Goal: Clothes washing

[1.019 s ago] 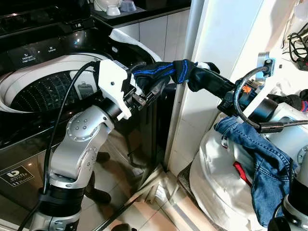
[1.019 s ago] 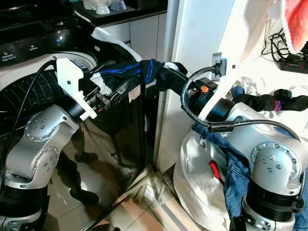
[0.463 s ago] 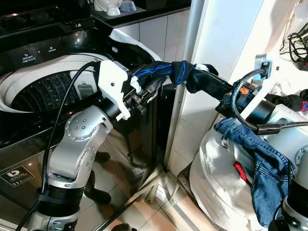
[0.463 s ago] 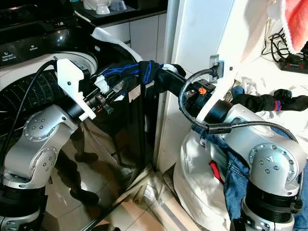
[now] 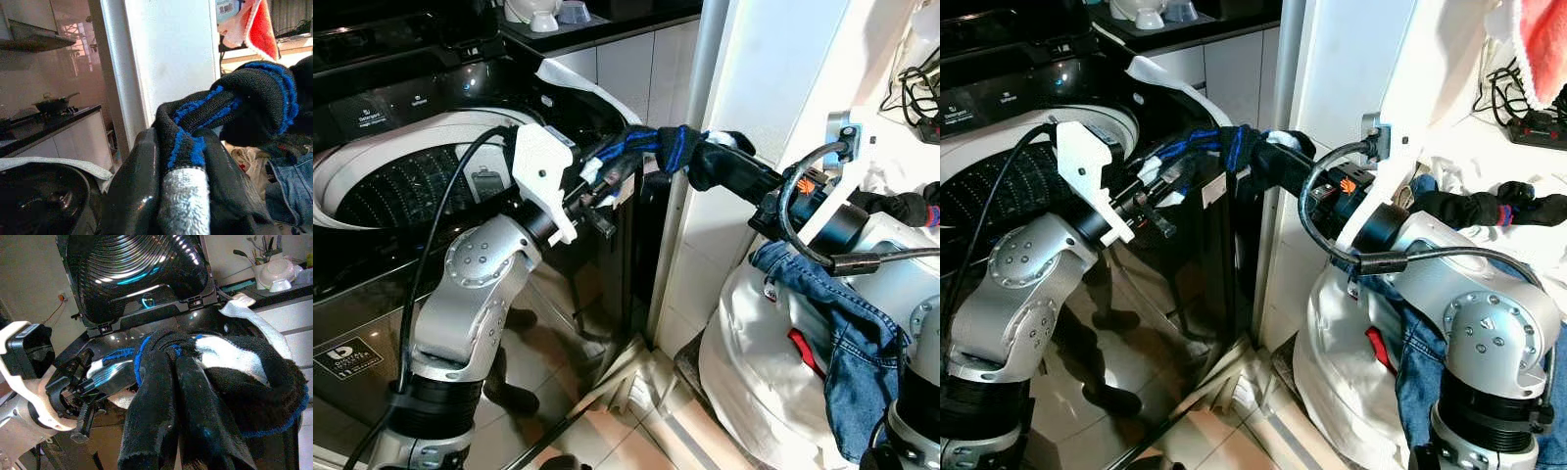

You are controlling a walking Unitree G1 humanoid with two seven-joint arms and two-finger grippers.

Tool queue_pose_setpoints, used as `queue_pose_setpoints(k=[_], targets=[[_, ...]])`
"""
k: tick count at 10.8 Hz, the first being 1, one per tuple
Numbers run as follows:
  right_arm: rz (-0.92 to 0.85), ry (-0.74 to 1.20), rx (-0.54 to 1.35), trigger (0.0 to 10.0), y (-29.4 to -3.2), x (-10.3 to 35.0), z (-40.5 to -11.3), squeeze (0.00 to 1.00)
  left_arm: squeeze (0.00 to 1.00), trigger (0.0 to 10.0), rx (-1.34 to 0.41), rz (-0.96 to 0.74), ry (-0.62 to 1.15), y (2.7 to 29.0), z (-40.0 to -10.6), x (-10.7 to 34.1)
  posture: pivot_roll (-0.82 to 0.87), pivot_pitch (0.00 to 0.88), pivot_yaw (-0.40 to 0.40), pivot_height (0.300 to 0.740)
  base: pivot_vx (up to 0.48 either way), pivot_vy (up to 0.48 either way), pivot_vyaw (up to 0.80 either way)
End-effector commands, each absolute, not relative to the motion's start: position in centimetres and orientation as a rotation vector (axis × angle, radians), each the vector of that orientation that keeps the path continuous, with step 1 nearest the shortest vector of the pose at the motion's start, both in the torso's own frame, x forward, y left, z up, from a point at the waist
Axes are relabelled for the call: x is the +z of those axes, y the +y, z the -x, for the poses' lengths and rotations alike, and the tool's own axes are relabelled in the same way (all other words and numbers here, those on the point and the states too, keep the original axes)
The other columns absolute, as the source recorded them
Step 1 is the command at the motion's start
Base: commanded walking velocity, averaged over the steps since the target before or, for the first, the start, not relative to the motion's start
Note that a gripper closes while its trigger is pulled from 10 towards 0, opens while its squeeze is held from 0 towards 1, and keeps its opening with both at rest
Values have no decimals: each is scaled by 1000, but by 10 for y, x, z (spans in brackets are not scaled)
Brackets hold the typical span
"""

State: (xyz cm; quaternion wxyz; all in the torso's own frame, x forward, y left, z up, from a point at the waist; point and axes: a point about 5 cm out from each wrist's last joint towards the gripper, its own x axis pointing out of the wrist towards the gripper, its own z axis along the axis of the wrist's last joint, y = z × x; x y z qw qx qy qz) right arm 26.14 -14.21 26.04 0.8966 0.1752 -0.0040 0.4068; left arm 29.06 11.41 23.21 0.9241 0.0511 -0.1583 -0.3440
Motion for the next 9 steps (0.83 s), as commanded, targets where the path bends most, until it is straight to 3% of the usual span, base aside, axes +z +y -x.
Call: queue_pose_setpoints(k=[1, 4, 5, 6, 8, 9], targets=[[-352, -23, 839, 0, -143, 262, -261, 0, 0, 0, -667, -140, -335, 119, -295, 234, 45, 0, 9, 740, 0, 0, 0], [-340, -27, 827, 0, -142, 262, -264, 0, 0, 0, -595, -157, -347, 127, -302, 237, 51, 0, 9, 740, 0, 0, 0], [-338, -32, 819, 5020, -142, 262, -265, 0, 0, 0, -562, -166, -350, 131, -305, 238, 51, 0, 9, 740, 0, 0, 0], [-342, -36, 805, 10000, -142, 262, -267, 1000, 0, 0, -540, -170, -354, 134, -307, 240, 56, 0, 11, 740, 0, 0, 0], [-328, -43, 825, 10000, -139, 263, -266, 1000, 0, 0, -392, -244, -364, 152, -320, 246, 62, 0, 9, 740, 0, 0, 0], [-290, -38, 831, 10000, -138, 262, -266, 0, 0, 0, -276, -325, -373, 170, -331, 259, 69, 0, 5, 740, 0, 0, 0]])
